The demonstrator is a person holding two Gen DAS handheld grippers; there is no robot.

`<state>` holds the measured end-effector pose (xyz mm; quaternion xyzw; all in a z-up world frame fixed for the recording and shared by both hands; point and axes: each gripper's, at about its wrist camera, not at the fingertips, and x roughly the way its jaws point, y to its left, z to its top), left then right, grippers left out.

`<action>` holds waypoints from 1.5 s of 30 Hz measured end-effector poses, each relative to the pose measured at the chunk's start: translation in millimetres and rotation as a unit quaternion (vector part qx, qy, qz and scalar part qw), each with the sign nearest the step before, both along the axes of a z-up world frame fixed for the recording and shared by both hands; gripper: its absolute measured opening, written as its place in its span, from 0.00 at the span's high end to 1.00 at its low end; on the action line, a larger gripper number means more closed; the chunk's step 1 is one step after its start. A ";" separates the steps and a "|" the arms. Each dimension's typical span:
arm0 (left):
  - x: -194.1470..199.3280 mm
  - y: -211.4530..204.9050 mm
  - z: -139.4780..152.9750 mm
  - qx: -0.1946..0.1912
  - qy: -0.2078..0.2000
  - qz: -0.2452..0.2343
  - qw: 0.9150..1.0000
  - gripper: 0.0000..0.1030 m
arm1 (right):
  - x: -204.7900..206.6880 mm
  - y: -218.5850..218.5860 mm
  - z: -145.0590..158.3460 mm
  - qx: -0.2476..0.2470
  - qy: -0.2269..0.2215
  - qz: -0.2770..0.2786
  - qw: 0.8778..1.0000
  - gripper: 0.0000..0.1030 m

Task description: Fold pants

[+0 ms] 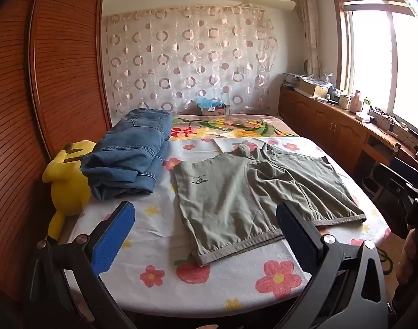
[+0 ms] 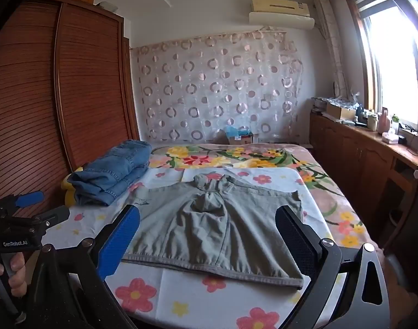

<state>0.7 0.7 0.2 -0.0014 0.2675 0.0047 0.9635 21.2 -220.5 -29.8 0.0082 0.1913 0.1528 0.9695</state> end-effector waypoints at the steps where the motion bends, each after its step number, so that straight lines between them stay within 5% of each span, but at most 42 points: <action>1: -0.7 -0.2 0.0 0.002 -0.005 -0.002 1.000 0.00 | -0.2 0.2 -0.1 -0.001 -0.001 0.000 1.000 0.03; 45: -5.3 -7.6 -2.0 -0.004 -0.008 -0.006 1.000 0.00 | -2.4 0.2 -1.4 -0.001 0.001 -0.002 1.000 0.03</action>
